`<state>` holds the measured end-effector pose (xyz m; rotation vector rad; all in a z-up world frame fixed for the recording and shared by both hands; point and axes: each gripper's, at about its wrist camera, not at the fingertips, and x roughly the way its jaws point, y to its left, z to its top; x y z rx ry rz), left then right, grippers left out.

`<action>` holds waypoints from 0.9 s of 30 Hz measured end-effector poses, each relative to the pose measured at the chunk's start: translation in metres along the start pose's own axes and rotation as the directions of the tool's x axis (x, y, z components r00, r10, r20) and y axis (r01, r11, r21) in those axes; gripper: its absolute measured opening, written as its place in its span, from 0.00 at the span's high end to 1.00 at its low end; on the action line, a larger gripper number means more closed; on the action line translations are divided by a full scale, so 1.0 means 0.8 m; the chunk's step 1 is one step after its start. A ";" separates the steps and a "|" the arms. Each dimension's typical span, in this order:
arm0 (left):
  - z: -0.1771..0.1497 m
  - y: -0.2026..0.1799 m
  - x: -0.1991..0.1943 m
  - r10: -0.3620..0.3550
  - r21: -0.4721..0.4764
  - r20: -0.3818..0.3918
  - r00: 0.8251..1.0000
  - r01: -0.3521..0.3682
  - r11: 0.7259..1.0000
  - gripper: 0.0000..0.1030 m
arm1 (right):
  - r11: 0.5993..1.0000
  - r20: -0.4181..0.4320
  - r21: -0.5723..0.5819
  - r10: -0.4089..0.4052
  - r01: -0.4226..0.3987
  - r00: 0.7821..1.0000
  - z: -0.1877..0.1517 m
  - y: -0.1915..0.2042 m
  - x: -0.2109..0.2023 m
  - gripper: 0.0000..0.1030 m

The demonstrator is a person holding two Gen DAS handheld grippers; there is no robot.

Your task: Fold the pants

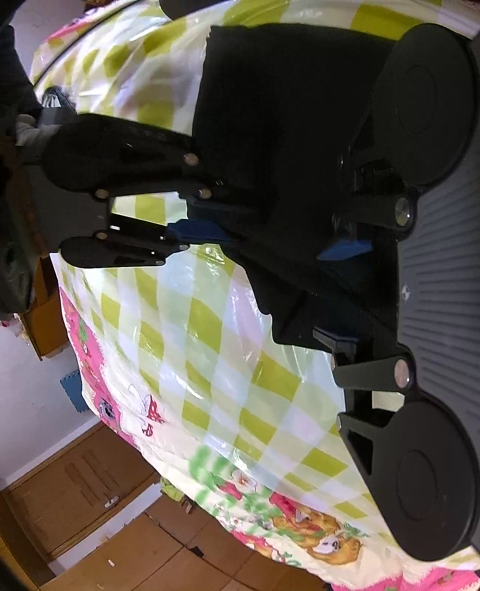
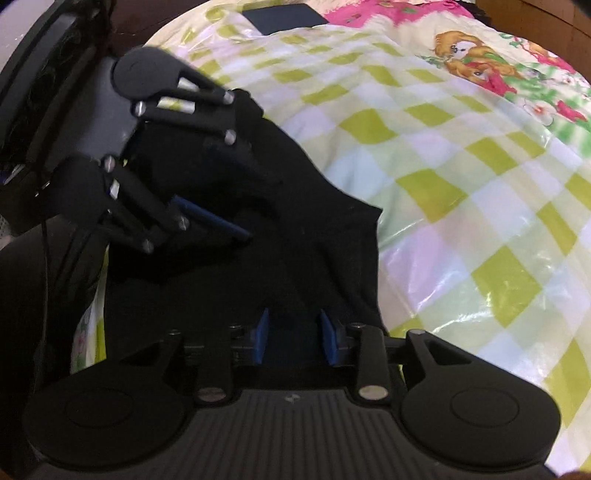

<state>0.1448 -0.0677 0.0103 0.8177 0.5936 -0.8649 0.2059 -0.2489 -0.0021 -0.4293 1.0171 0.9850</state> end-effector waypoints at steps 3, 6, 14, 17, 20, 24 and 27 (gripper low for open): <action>0.001 -0.007 0.017 -0.032 0.037 -0.041 0.999 0.033 0.999 0.47 | 1.000 -0.046 0.018 0.022 -0.021 0.999 0.002 -0.005 0.014 0.68; 0.002 -0.023 0.025 -0.075 0.109 -0.062 0.995 0.081 0.991 0.47 | 0.999 -0.077 0.015 0.034 -0.033 0.996 0.003 -0.007 0.021 0.67; 0.016 -0.022 0.031 -0.007 0.098 -0.038 0.999 0.010 0.995 0.76 | 0.988 -0.048 0.118 -0.097 0.102 0.994 0.015 0.005 -0.007 0.98; 0.016 -0.015 0.025 0.053 0.056 -0.016 0.998 -0.052 0.997 0.80 | 0.980 0.005 0.151 -0.133 0.131 0.991 0.024 0.006 -0.022 0.98; 0.007 -0.012 0.040 0.109 -0.001 -0.040 0.993 -0.109 0.994 0.82 | 0.957 0.032 0.239 -0.177 0.165 0.984 0.011 -0.012 0.001 0.98; -0.012 -0.022 0.066 0.187 -0.019 -0.074 0.980 -0.188 0.982 0.80 | 0.933 0.047 0.307 -0.213 0.189 0.976 -0.009 -0.013 0.030 0.96; -0.015 -0.028 0.046 0.232 -0.048 -0.046 0.972 -0.234 0.971 0.78 | 0.934 0.113 0.325 -0.194 0.148 0.974 -0.005 -0.009 -0.006 0.88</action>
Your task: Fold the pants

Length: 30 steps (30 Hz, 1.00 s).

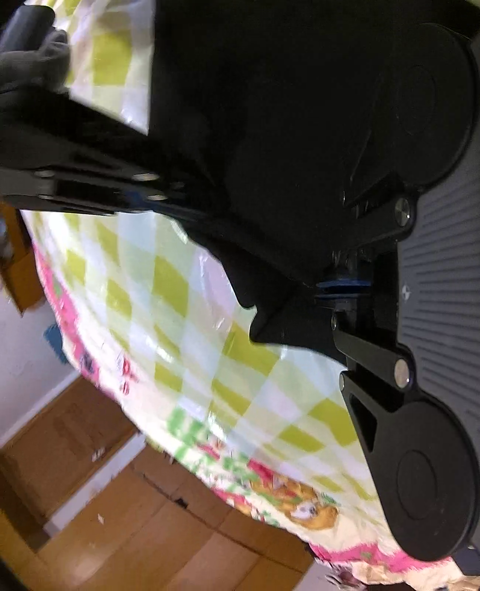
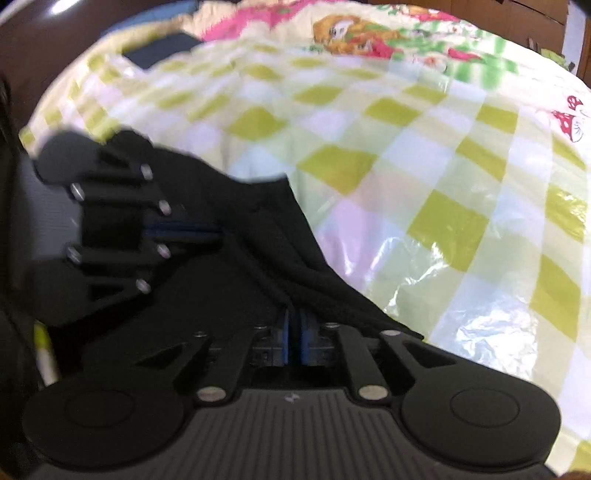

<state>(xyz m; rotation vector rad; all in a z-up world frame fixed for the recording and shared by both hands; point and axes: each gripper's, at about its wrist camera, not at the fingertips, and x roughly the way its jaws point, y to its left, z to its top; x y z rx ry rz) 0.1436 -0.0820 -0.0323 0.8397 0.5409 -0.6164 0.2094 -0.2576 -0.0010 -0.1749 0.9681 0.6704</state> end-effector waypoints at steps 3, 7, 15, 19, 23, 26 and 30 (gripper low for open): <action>-0.005 0.004 -0.020 0.068 -0.059 0.019 0.997 -0.067 0.996 0.77 | 1.000 0.078 0.002 0.027 -0.027 0.997 0.023 -0.005 -0.020 0.87; -0.006 0.005 -0.041 0.127 -0.136 0.049 0.991 -0.119 0.984 0.74 | 0.995 0.097 0.016 0.093 -0.095 0.991 0.050 -0.007 0.016 0.70; -0.031 -0.004 -0.023 0.140 -0.159 -0.025 0.990 -0.142 0.977 0.67 | 0.996 -0.007 0.010 -0.086 0.086 0.996 0.047 -0.020 0.078 0.88; -0.034 0.004 -0.020 0.140 -0.187 -0.031 0.990 -0.143 0.972 0.66 | 0.992 0.057 0.074 -0.110 0.106 0.992 0.043 -0.030 0.046 0.79; -0.041 0.005 -0.022 0.150 -0.194 -0.049 0.987 -0.157 0.968 0.65 | 0.957 0.138 0.255 -0.180 0.140 0.974 0.006 -0.047 -0.018 0.72; -0.042 0.004 -0.027 0.167 -0.198 -0.054 0.984 -0.175 0.965 0.65 | 0.939 0.171 0.324 -0.179 0.116 0.969 -0.031 -0.033 -0.049 0.72; -0.041 0.003 -0.035 0.177 -0.200 -0.075 0.981 -0.189 0.961 0.65 | 0.952 0.215 0.275 -0.196 0.133 0.957 -0.065 -0.003 -0.063 0.69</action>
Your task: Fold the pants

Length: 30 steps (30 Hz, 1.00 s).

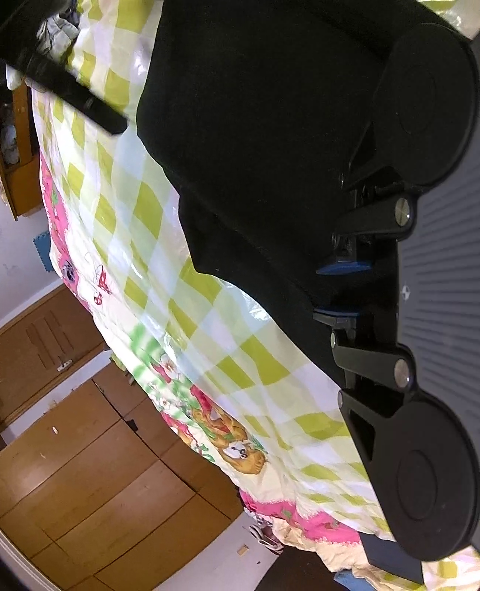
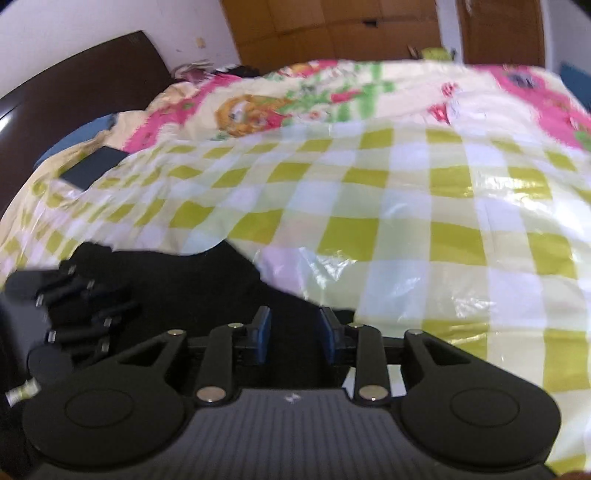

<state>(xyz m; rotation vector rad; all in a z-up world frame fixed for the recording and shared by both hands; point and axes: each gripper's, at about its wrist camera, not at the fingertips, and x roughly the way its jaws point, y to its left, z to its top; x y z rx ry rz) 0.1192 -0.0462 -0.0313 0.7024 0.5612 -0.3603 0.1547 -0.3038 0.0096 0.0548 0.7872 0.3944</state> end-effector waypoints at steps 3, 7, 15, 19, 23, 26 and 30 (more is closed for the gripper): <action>-0.001 -0.008 -0.001 0.024 0.048 -0.020 1.000 -0.023 0.999 0.65 | 0.996 -0.082 0.060 -0.063 0.068 0.995 -0.014 -0.011 0.029 0.66; 0.003 -0.014 -0.002 0.056 0.093 -0.034 0.998 -0.053 0.994 0.64 | 0.960 -0.049 0.281 0.004 0.010 0.999 -0.021 -0.048 0.025 0.64; -0.007 -0.011 -0.022 0.065 0.048 -0.046 0.997 -0.063 0.997 0.57 | 0.855 0.014 0.490 0.189 -0.171 0.982 -0.079 -0.068 -0.004 0.57; -0.015 -0.011 -0.027 0.065 0.031 -0.050 0.997 -0.063 0.997 0.57 | 0.748 0.097 0.582 0.327 -0.320 0.940 -0.085 -0.077 0.025 0.52; -0.020 -0.003 -0.027 0.057 0.011 -0.045 0.997 -0.057 0.998 0.57 | 0.659 0.181 0.583 0.465 -0.476 0.866 -0.080 -0.092 0.037 0.36; -0.023 -0.001 -0.029 0.075 -0.008 -0.035 0.997 -0.075 0.997 0.57 | 0.611 0.203 0.625 0.473 -0.485 0.857 -0.077 -0.095 0.060 0.35; -0.029 -0.003 -0.032 0.117 0.002 -0.039 0.992 -0.117 0.993 0.57 | 0.674 0.187 0.564 0.459 -0.477 0.869 -0.057 -0.062 0.058 0.44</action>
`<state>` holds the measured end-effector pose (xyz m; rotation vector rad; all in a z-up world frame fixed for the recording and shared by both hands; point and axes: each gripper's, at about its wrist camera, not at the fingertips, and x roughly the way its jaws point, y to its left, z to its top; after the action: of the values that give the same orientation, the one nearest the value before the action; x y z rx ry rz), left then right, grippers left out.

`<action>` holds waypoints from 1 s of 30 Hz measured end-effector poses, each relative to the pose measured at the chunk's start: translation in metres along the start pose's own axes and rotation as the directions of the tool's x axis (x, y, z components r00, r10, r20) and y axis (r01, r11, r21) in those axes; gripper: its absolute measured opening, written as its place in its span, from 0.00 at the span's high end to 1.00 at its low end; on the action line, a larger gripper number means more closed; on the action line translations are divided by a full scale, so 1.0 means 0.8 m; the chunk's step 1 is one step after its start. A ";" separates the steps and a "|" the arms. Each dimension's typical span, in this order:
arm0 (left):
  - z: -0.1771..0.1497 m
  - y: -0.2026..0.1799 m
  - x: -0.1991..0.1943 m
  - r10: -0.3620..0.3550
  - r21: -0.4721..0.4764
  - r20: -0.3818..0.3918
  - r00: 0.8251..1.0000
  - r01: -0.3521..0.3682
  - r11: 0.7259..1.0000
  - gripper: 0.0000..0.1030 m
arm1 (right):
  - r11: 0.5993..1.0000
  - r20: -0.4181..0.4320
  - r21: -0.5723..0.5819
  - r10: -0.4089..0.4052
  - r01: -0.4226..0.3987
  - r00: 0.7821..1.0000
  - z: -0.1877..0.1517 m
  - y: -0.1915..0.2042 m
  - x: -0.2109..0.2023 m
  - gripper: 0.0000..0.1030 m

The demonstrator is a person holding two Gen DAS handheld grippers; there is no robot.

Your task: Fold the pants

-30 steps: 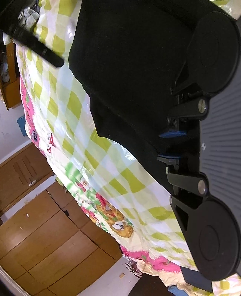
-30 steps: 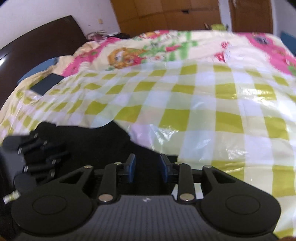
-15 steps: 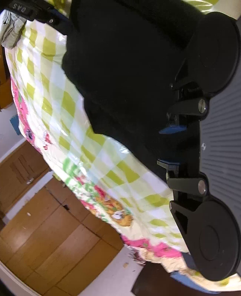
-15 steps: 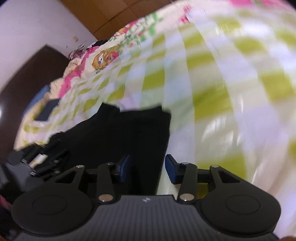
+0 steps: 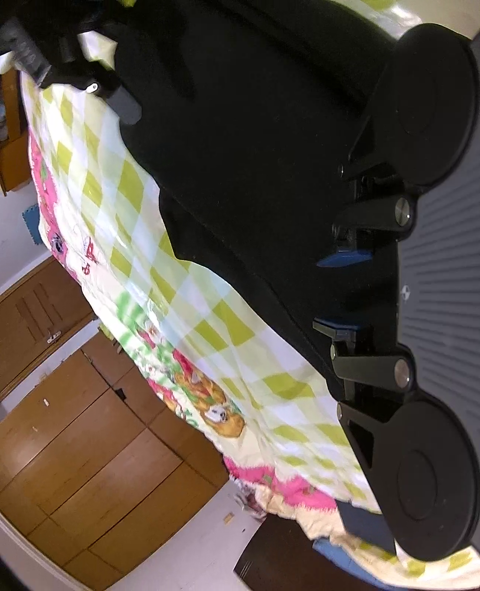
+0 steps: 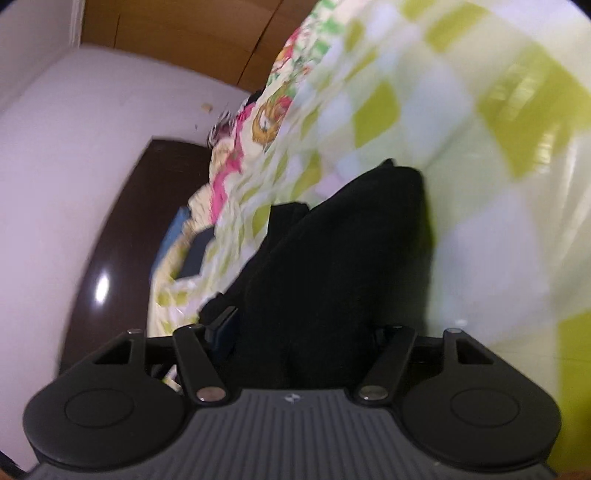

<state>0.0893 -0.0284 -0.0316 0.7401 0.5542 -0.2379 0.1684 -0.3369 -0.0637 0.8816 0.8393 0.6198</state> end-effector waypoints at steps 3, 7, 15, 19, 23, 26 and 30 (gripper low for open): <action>-0.010 -0.013 0.003 0.007 0.073 -0.018 1.000 -0.006 0.997 0.58 | 0.997 0.039 -0.007 0.078 -0.078 0.996 -0.002 0.013 -0.021 0.67; -0.009 -0.023 0.005 0.021 0.094 -0.009 1.000 -0.020 0.995 0.60 | 0.999 -0.026 -0.025 -0.036 0.036 0.999 -0.004 0.003 0.008 0.54; 0.000 -0.023 0.013 0.019 0.097 -0.027 0.999 -0.017 0.995 0.60 | 0.991 -0.001 0.130 -0.018 0.018 1.000 -0.004 -0.020 0.027 0.85; 0.006 -0.036 0.004 -0.015 0.115 -0.021 1.000 0.018 0.993 0.67 | 0.989 0.032 0.150 0.001 -0.006 0.999 -0.015 -0.019 -0.006 0.88; 0.018 -0.073 -0.014 -0.092 0.140 0.000 0.996 0.091 0.986 0.87 | 0.983 0.080 0.181 -0.041 0.026 0.996 -0.026 -0.021 -0.059 0.88; 0.030 -0.104 -0.030 -0.146 0.151 0.061 0.987 0.136 0.979 0.88 | 0.975 0.122 0.204 -0.111 0.084 0.986 -0.028 -0.015 -0.109 0.88; 0.052 -0.115 -0.047 -0.219 0.069 0.133 0.967 0.211 0.975 0.78 | 0.963 0.173 0.202 -0.216 0.180 0.961 -0.023 0.014 -0.157 0.88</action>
<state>0.0381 -0.1232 -0.0382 0.7100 0.4960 -0.5046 0.0845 -0.4187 -0.0145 0.9942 0.8047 0.2776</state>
